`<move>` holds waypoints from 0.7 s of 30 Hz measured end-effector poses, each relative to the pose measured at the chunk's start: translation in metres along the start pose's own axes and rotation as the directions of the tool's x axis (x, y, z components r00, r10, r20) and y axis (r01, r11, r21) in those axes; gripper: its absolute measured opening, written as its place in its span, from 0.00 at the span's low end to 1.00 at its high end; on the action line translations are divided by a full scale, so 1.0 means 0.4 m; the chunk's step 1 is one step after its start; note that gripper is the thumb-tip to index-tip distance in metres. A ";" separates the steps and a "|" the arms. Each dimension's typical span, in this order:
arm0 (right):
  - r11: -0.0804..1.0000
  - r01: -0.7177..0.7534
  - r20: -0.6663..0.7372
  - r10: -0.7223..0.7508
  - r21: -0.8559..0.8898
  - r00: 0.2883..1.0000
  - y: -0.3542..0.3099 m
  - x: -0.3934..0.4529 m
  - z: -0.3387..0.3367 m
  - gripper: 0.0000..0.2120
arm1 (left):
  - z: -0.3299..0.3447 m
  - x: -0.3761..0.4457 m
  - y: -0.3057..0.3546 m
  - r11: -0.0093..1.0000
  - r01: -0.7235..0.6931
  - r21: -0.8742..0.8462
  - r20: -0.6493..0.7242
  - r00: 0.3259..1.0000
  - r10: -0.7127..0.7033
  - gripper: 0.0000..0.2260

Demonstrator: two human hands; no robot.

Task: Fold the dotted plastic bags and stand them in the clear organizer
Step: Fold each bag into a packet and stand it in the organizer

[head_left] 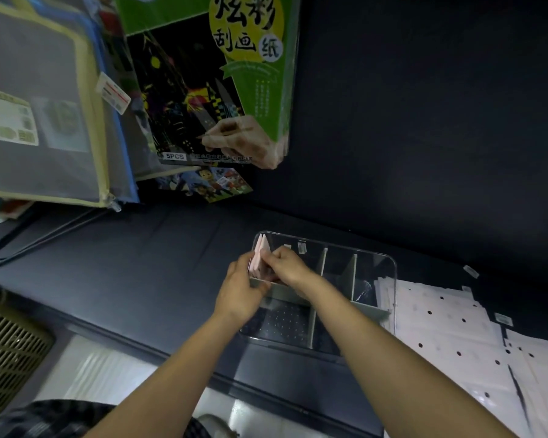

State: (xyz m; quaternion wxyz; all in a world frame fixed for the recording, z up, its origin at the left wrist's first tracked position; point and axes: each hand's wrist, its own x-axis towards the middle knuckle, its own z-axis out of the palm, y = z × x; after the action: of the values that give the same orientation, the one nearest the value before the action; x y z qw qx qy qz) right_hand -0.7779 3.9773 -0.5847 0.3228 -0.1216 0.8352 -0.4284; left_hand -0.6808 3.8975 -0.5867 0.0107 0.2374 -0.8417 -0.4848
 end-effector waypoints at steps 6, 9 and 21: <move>0.998 0.024 0.006 -0.023 -0.057 1.000 0.011 0.004 -0.002 0.18 | 0.004 0.000 0.011 0.999 0.023 0.039 -0.006 1.000 -0.023 0.27; 0.991 0.051 0.005 -0.051 -0.126 0.999 0.031 -0.032 -0.035 0.13 | 0.014 -0.013 0.042 0.989 0.017 0.149 -0.068 0.998 -0.007 0.29; 0.988 0.090 -0.310 -0.126 -0.127 0.942 0.517 -0.555 -0.357 0.15 | 0.326 -0.268 0.132 0.739 -0.651 0.174 0.522 0.697 0.491 0.16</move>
State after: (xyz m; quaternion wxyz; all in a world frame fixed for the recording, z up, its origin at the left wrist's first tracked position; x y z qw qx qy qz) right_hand -0.6855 4.2997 -0.5917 0.1531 -0.1146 0.8908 -0.4121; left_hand -0.6387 4.0693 -0.5897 -0.0704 -0.1594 -0.9238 -0.3410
